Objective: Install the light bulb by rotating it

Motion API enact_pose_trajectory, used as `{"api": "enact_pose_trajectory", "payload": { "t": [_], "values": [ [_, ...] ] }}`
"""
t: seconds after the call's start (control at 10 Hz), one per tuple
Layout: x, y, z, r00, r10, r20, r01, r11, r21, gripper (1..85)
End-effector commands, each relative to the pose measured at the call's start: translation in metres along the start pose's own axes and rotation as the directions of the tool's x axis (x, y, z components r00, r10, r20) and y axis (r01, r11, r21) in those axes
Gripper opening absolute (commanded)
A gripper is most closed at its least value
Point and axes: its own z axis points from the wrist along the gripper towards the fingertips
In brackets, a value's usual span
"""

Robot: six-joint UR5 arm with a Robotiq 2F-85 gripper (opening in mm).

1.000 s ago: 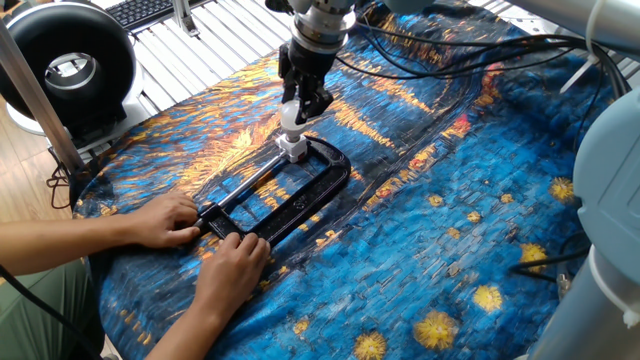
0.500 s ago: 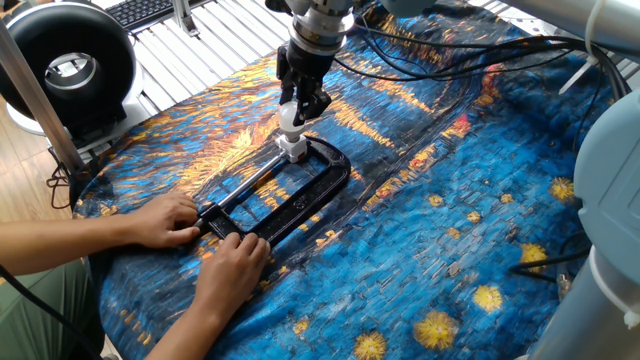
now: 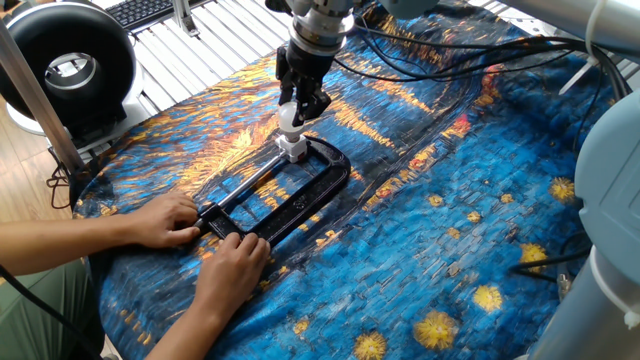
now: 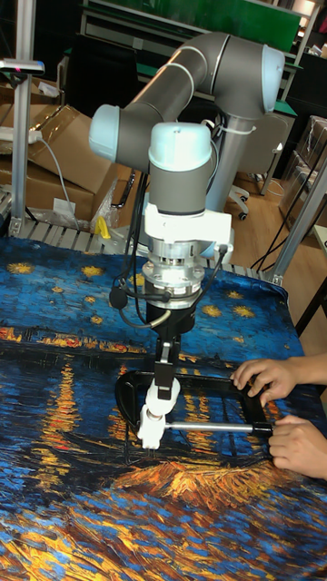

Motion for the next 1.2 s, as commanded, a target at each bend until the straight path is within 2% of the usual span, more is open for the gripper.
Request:
{"api": "enact_pose_trajectory", "payload": {
  "t": [0.0, 0.3, 1.1],
  "values": [
    [-0.001, 0.0001, -0.0021, 1.0, 0.013, 0.012, -0.013, 1.0, -0.003, 1.0],
    [0.0062, 0.0006, -0.0026, 0.996, 0.093, -0.011, -0.093, 0.996, -0.002, 1.0],
    [0.0, -0.0035, -0.0001, 0.967, 0.254, 0.02, -0.255, 0.967, 0.012, 1.0]
  ]
}}
